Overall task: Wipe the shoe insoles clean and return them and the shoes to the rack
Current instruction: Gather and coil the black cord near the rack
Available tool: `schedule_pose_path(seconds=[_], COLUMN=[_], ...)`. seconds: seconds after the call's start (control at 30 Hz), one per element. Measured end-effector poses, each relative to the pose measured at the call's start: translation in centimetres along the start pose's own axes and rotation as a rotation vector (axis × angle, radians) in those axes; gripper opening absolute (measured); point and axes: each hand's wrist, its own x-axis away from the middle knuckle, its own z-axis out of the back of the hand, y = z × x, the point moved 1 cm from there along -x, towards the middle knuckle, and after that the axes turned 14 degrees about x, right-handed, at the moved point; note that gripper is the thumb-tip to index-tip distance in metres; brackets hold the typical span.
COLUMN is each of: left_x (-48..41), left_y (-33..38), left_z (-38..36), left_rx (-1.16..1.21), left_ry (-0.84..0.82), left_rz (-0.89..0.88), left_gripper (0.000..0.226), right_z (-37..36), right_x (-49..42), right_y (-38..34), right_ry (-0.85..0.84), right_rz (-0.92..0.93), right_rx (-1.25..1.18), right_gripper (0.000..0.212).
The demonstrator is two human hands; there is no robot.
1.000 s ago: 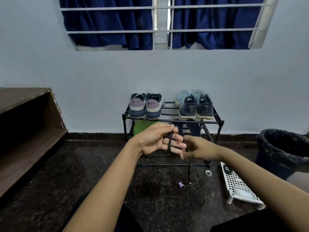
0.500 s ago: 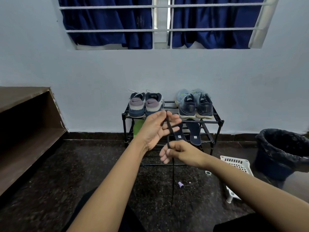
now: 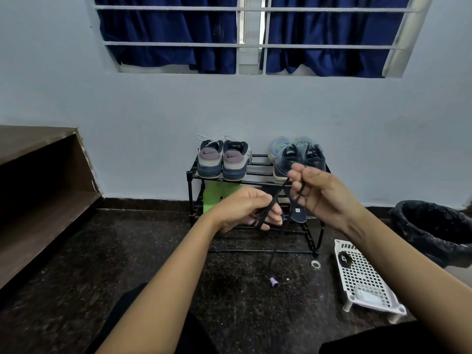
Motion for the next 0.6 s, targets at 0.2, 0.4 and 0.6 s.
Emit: schedule_pose_path(seconds=[0.2, 0.4, 0.6], left_x=[0.8, 0.8, 0.0], left_y=[0.1, 0.8, 0.8], left_z=[-0.2, -1.0, -2.1], left_rx=[0.18, 0.447, 0.551], left_ry=[-0.266, -0.148, 0.013], left_rz=[0.097, -0.035, -0.037], left_gripper=[0.031, 0.022, 0.028], right_z=[3.9, 5.2, 1.9], right_x=[-1.4, -0.7, -0.4], right_y=[0.2, 3.0, 4.6], right_ry=[0.27, 0.054, -0.213], right_rz=[-0.009, -0.258, -0.081], right_rx=[-0.087, 0.948, 0.997], right_gripper=[0.012, 0.007, 0.019])
